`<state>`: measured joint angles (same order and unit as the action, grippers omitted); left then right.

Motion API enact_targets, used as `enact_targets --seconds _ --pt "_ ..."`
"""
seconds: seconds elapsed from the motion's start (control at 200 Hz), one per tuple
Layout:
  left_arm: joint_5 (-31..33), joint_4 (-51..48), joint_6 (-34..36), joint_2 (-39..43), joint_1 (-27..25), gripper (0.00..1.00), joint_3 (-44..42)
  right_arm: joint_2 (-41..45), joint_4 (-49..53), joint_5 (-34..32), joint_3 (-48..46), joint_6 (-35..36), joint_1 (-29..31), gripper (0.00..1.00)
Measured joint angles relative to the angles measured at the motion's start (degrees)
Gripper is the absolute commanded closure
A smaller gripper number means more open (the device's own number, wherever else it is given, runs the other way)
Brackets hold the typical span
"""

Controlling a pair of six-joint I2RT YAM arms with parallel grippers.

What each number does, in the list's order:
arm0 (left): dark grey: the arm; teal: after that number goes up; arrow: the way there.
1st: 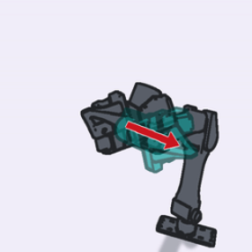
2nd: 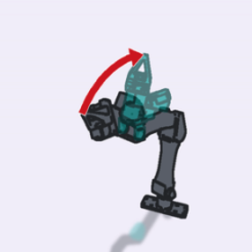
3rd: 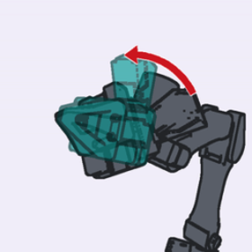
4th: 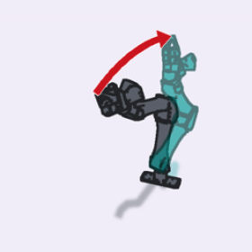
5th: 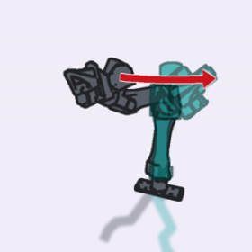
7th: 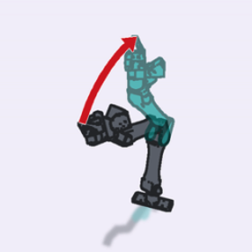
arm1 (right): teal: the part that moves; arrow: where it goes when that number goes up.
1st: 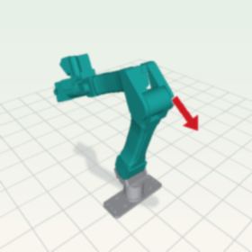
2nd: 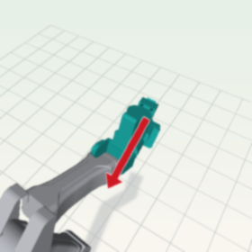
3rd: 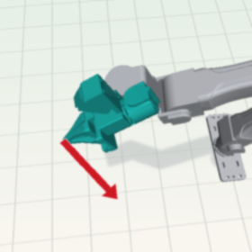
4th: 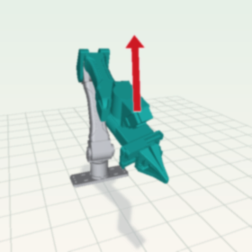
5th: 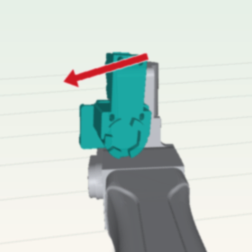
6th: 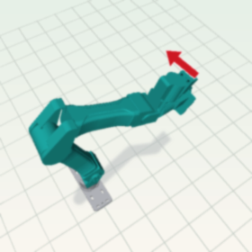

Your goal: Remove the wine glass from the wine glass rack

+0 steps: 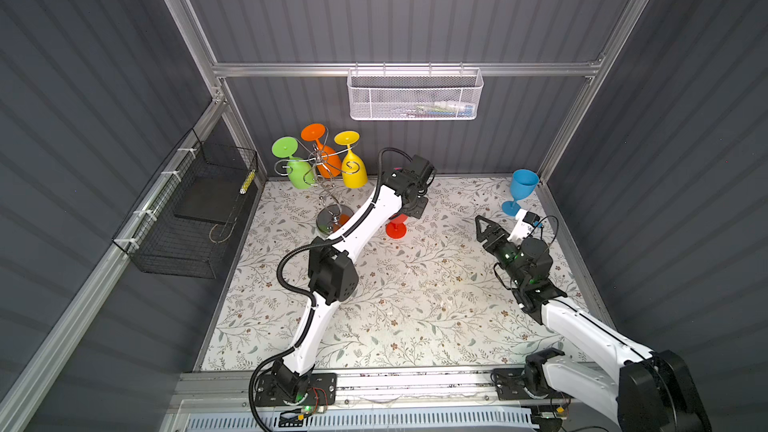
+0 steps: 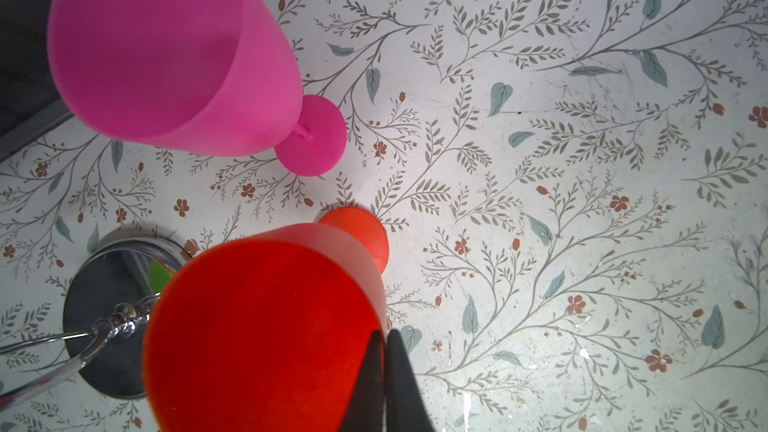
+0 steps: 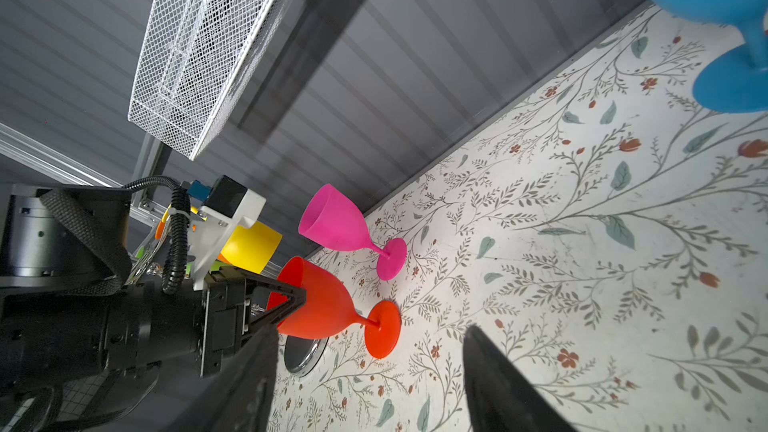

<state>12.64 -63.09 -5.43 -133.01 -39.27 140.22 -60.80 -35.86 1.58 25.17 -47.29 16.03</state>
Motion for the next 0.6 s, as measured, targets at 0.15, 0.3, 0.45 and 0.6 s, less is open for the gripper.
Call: enact_targets --seconds 0.15,0.3,0.45,0.6 --pt "-0.24 0.28 0.81 0.0 0.0 0.48 0.81 0.35 0.57 -0.02 0.2 0.72 0.57 0.28" --pt "-1.05 1.64 0.59 0.35 0.0 0.27 2.45 1.01 1.42 -0.07 1.68 1.75 1.29 0.25" --pt "-2.67 4.37 0.5 4.28 0.0 0.05 0.44 2.71 3.28 -0.15 3.8 3.45 2.01 0.23" --pt "-4.98 7.15 0.46 12.72 0.0 0.0 -2.1 3.87 6.21 -0.92 7.43 5.84 3.82 0.19"
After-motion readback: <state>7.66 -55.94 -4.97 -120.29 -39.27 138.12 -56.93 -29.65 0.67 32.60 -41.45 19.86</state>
